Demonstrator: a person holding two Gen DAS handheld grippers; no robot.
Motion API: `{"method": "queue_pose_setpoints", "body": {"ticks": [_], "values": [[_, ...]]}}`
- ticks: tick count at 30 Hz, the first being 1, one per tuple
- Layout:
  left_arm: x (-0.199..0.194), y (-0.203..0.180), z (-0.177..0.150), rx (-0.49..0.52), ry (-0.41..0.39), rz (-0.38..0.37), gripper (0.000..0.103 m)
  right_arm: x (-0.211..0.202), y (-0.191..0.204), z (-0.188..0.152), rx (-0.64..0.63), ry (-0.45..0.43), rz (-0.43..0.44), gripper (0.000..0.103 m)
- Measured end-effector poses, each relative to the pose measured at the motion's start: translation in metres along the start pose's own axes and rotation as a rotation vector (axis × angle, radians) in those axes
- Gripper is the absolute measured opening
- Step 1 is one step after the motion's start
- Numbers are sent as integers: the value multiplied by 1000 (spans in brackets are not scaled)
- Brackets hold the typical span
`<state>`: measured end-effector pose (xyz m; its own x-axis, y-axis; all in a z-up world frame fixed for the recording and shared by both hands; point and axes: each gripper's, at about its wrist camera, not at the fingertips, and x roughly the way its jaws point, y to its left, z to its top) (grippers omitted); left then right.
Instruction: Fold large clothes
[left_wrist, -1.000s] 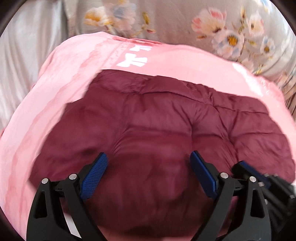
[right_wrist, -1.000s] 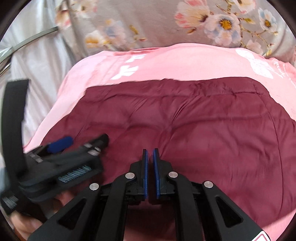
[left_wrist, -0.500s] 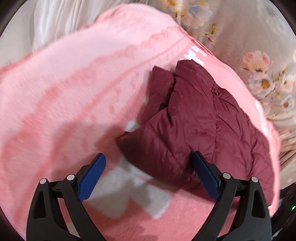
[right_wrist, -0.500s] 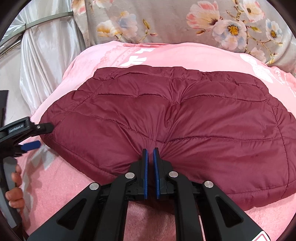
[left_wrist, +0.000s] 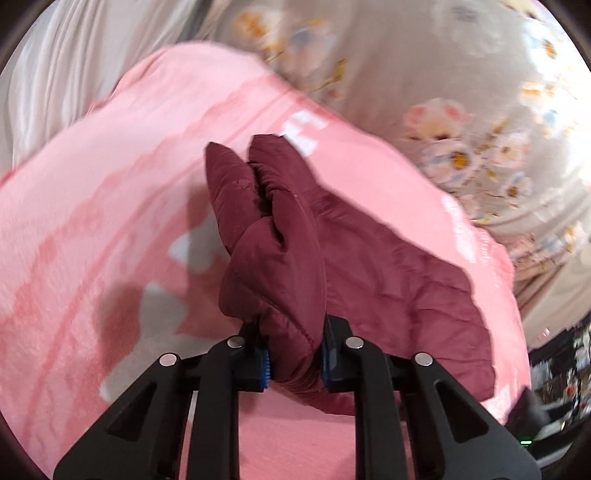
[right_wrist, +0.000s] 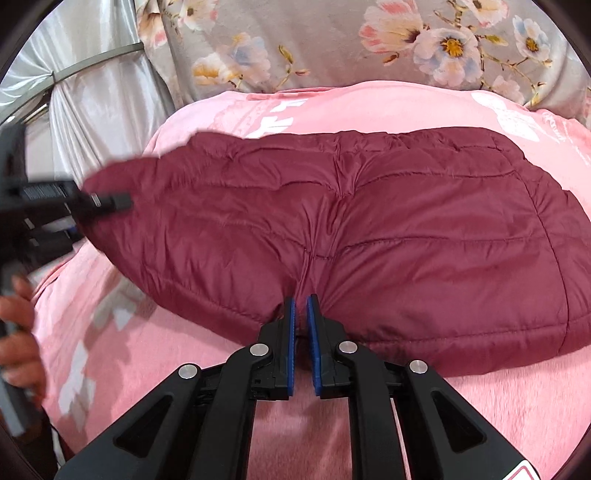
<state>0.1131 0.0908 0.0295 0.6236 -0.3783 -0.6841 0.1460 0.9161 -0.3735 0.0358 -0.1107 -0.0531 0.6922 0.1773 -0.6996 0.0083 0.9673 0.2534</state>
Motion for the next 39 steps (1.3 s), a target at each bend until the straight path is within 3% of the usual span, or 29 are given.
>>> {"method": "queue_pose_setpoints", "body": {"ticks": [4, 10, 12, 17, 25, 39], "values": [[-25, -55, 6, 114, -41, -82, 17, 9, -1, -1, 3, 10, 5, 12], [-26, -153, -6, 327, -18, -197, 17, -17, -30, -3, 151, 0, 112, 10], [-17, -180, -14, 377, 4, -215, 17, -34, -42, -9, 164, -21, 100, 10], [25, -238, -46, 456, 96, -239, 17, -77, -99, -30, 272, -30, -24, 10], [108, -279, -97, 486, 281, -164, 17, -127, -162, -49, 387, -51, -185, 10], [137, -297, -121, 541, 308, -24, 20, -134, -173, -46, 394, -7, -253, 10]]}}
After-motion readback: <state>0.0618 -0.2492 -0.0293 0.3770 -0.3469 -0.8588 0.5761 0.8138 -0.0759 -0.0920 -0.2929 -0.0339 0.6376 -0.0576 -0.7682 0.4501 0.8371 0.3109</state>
